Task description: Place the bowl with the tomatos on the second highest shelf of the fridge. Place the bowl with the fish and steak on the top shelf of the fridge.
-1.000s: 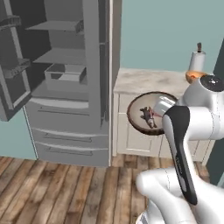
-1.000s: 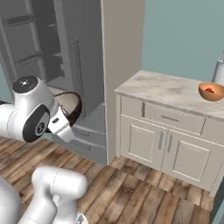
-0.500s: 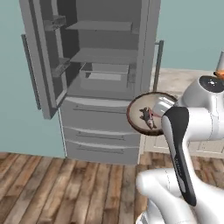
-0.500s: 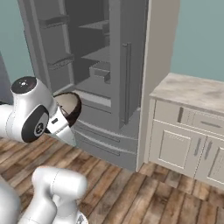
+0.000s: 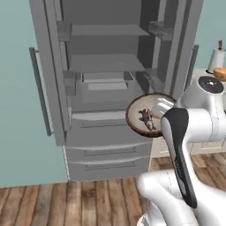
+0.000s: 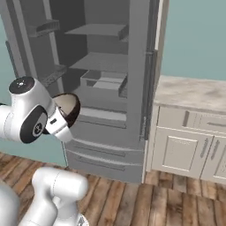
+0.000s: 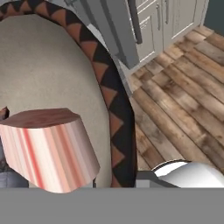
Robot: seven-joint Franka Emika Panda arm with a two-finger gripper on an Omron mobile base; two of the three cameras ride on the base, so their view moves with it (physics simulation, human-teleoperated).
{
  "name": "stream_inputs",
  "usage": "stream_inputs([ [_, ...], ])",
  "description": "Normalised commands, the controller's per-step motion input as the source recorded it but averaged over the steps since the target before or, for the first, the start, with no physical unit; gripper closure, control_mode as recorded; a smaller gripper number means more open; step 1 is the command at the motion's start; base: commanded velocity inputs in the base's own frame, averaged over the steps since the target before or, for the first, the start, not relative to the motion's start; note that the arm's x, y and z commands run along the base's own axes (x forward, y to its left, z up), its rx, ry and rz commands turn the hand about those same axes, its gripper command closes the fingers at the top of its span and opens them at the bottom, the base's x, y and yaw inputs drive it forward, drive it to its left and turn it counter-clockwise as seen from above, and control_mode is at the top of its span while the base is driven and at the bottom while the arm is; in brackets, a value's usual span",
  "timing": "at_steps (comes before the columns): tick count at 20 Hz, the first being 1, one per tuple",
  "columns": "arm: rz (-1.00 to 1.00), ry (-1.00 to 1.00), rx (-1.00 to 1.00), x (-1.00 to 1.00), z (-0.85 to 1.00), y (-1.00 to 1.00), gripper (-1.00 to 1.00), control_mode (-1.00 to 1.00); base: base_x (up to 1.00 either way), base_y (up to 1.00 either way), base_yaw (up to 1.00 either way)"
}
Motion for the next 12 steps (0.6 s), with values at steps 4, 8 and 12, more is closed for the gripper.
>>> stream_inputs([
  [4, 0.0, 0.0, 0.0, 0.0, 0.0, 0.0, 1.0, 1.0, 0.55, 0.94, -0.48],
  [8, 0.0, 0.0, 0.0, 0.0, 0.0, 0.0, 1.0, 1.0, 0.59, 0.6, -0.2],
  [12, 0.0, 0.0, 0.0, 0.0, 0.0, 0.0, 1.0, 1.0, 0.69, 0.11, -0.04],
])
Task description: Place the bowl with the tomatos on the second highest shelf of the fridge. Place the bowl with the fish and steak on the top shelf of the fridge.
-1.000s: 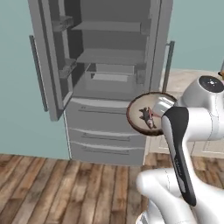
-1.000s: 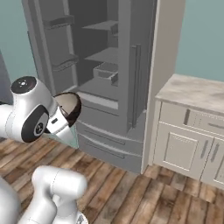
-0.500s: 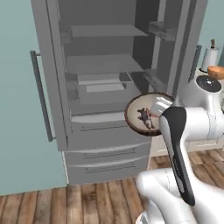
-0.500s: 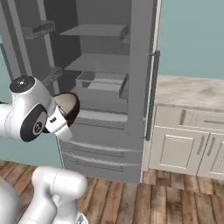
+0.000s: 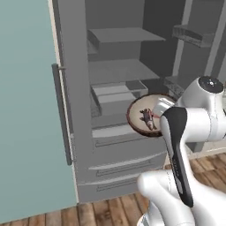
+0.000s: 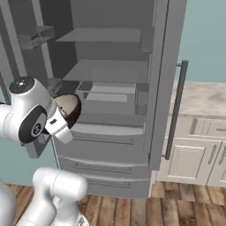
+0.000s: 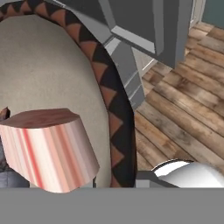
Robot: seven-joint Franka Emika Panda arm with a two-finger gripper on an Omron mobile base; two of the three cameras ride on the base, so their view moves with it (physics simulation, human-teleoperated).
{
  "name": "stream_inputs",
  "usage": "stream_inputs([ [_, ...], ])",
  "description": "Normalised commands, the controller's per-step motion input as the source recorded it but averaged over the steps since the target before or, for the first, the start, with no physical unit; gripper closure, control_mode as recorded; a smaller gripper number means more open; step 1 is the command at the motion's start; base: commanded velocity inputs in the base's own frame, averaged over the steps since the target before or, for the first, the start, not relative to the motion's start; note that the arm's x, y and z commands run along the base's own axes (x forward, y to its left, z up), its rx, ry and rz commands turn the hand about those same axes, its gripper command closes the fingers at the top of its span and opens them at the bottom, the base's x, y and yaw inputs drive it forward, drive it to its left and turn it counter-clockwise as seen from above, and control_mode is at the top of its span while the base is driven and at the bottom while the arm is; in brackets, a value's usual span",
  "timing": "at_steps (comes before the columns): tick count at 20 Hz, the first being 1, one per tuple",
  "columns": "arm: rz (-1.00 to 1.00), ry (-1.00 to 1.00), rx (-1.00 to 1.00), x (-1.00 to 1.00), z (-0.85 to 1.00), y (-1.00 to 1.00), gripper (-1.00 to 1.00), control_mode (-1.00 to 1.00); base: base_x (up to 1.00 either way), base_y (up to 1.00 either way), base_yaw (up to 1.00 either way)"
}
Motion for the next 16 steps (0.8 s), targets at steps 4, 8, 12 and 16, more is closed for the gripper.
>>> stream_inputs([
  [4, 0.0, 0.0, 0.0, 0.0, 0.0, 0.0, 1.0, 1.0, 0.66, -0.35, 0.01],
  [8, 0.0, 0.0, 0.0, 0.0, 0.0, 0.0, 1.0, 1.0, 0.56, -0.02, 0.0],
  [12, 0.0, 0.0, 0.0, 0.0, 0.0, 0.0, 1.0, 1.0, 0.69, -0.03, 0.0],
  [16, 0.0, 0.0, 0.0, 0.0, 0.0, 0.0, 1.0, 1.0, 0.65, 0.0, 0.0],
])
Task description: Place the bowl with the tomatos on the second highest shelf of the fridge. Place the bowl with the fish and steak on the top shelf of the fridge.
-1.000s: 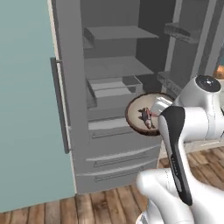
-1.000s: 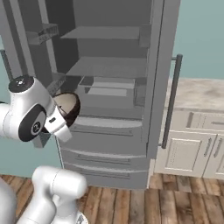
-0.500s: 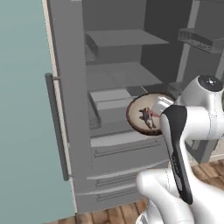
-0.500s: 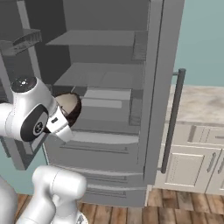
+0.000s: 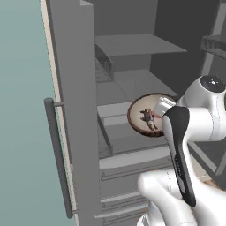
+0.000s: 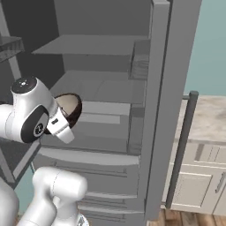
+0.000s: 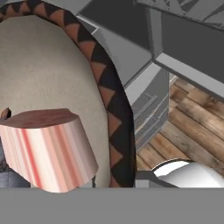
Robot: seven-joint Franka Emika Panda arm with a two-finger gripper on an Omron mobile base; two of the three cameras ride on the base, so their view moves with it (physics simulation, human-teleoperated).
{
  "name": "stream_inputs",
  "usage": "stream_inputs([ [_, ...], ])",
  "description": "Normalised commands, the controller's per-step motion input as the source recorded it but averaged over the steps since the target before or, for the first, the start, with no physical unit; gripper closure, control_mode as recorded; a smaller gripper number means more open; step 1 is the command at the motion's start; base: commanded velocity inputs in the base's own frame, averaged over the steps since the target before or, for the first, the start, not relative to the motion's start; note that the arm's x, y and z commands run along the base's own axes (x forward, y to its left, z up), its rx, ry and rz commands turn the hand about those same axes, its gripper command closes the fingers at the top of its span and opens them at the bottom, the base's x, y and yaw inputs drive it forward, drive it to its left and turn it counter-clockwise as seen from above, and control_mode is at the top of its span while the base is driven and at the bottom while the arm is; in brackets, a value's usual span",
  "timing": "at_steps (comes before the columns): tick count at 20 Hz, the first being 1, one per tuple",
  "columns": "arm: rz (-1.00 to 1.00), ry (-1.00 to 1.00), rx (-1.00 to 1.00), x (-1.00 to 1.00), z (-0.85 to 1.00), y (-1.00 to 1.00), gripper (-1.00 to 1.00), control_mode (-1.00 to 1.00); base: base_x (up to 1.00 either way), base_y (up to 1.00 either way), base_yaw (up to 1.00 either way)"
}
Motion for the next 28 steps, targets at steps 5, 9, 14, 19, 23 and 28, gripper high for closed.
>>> stream_inputs([
  [5, 0.0, 0.0, 0.0, 0.0, 0.0, 0.0, 1.0, 1.0, 0.59, 0.0, 0.0],
  [9, -0.02, -0.05, 0.03, 0.22, 0.33, 0.02, 1.0, -1.0, 0.09, 0.0, 0.0],
  [14, -0.05, -0.23, 0.1, 0.02, 0.93, 0.01, 1.0, -1.0, 0.0, 0.0, 0.0],
  [19, -0.01, -0.31, 0.13, -0.03, 1.0, 0.0, 1.0, -1.0, 0.0, 0.0, 0.0],
  [23, -0.01, -0.26, 0.13, 0.03, 1.0, 0.02, 1.0, -1.0, 0.0, 0.0, 0.0],
  [28, -0.05, -0.13, 0.12, 0.77, 0.63, 0.25, 1.0, -1.0, 0.0, 0.0, 0.0],
])
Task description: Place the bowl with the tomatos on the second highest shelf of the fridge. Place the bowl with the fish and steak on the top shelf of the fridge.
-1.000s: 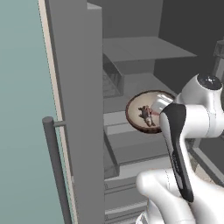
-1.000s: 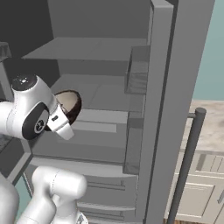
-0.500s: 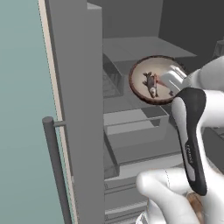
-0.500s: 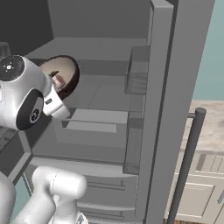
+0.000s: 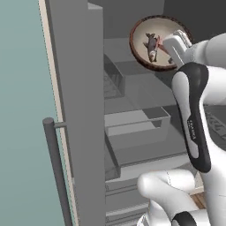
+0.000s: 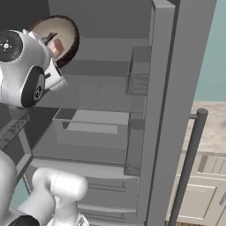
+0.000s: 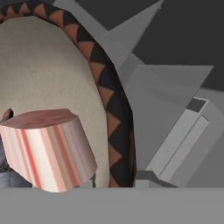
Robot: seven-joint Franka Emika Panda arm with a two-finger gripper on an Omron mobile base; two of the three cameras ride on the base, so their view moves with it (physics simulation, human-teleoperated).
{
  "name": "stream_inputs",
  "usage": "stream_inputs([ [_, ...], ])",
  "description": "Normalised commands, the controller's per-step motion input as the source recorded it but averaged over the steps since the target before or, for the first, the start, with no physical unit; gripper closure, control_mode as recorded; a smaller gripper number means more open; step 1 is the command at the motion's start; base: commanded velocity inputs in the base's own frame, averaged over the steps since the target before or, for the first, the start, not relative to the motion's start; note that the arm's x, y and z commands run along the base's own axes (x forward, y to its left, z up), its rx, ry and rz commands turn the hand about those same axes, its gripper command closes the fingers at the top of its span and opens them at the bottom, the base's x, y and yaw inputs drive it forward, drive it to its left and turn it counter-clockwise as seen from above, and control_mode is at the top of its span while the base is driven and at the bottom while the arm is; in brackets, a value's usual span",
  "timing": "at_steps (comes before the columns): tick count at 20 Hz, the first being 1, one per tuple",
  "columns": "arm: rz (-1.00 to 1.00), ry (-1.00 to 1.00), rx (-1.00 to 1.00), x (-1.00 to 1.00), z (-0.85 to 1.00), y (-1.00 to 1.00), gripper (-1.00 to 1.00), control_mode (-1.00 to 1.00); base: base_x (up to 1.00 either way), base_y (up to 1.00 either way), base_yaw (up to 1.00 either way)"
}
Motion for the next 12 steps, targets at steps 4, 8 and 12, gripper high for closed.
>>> stream_inputs([
  [4, -0.05, -0.01, 0.01, 0.98, 0.15, 0.29, 1.0, -1.0, 0.0, 0.0, 0.0],
  [8, -0.03, 0.01, 0.0, 1.0, 0.0, 0.11, 1.0, -1.0, 0.0, 0.0, 0.0],
  [12, -0.01, 0.02, 0.0, 1.0, -0.1, 0.0, 1.0, -1.0, 0.0, 0.0, 0.0],
])
